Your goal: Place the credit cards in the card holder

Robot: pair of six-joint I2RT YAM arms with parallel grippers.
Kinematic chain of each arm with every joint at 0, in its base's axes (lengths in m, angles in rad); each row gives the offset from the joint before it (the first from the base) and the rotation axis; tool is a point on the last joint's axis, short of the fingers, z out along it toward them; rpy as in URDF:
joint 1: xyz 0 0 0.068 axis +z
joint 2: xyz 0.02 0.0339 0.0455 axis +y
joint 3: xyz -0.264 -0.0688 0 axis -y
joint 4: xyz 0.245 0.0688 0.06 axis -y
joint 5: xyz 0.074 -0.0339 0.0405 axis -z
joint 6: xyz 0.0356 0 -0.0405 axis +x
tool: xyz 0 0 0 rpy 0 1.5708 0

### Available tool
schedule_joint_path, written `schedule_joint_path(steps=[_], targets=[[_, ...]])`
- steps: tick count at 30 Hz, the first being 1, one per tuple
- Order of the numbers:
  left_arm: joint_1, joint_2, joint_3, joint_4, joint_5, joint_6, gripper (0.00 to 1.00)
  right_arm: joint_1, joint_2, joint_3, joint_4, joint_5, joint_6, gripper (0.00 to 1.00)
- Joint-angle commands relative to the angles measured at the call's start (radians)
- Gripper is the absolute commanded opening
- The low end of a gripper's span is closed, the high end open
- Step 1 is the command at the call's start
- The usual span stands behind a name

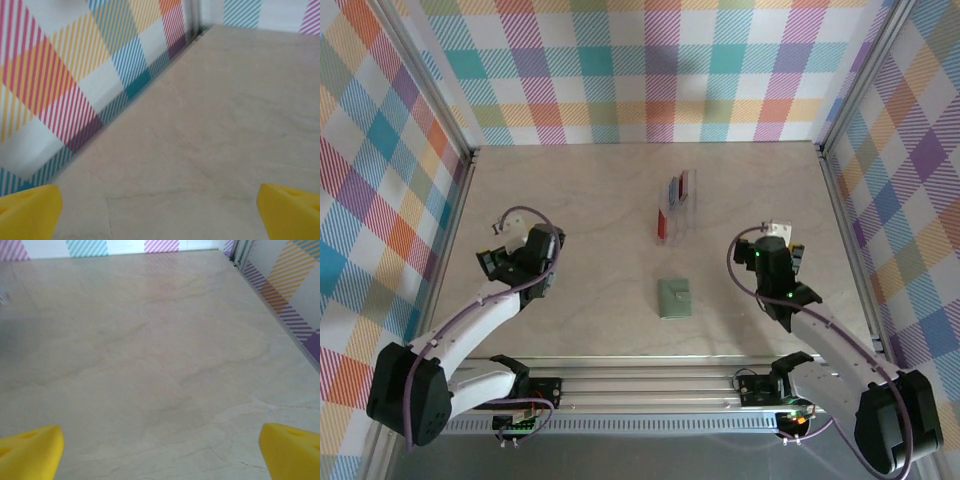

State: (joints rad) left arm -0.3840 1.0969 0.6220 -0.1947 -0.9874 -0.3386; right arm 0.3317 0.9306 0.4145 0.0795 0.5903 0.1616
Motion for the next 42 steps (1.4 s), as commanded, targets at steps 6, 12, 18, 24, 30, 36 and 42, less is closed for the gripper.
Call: schedule_joint_path(steps=[6, 12, 18, 24, 30, 36, 42], targets=[[0.137, -0.044, -0.267, 0.584, 0.442, 0.318, 1.00, -0.162, 0.044, -0.075, 0.349, -0.133, -0.083, 1.00], [0.204, 0.105, -0.323, 0.804, 0.542, 0.297, 1.00, -0.191, 0.170, -0.097, 0.456, -0.138, -0.068, 1.00], [0.210, 0.242, -0.260, 0.890, 0.704, 0.364, 1.00, -0.200, 0.310, -0.106, 0.606, -0.175, -0.087, 1.00], [0.221, 0.405, -0.253, 1.062, 0.588, 0.361, 1.00, -0.218, 0.387, -0.070, 0.656, -0.253, -0.125, 1.00], [0.266, 0.459, -0.255, 1.100, 0.668, 0.333, 1.00, -0.227, 0.514, -0.061, 0.789, -0.311, -0.155, 1.00], [0.269, 0.460, -0.247, 1.080, 0.714, 0.348, 1.00, -0.234, 0.547, -0.029, 0.764, -0.337, -0.156, 1.00], [0.307, 0.459, -0.242, 1.065, 0.736, 0.310, 1.00, -0.259, 0.597, -0.038, 0.801, -0.403, -0.150, 1.00]])
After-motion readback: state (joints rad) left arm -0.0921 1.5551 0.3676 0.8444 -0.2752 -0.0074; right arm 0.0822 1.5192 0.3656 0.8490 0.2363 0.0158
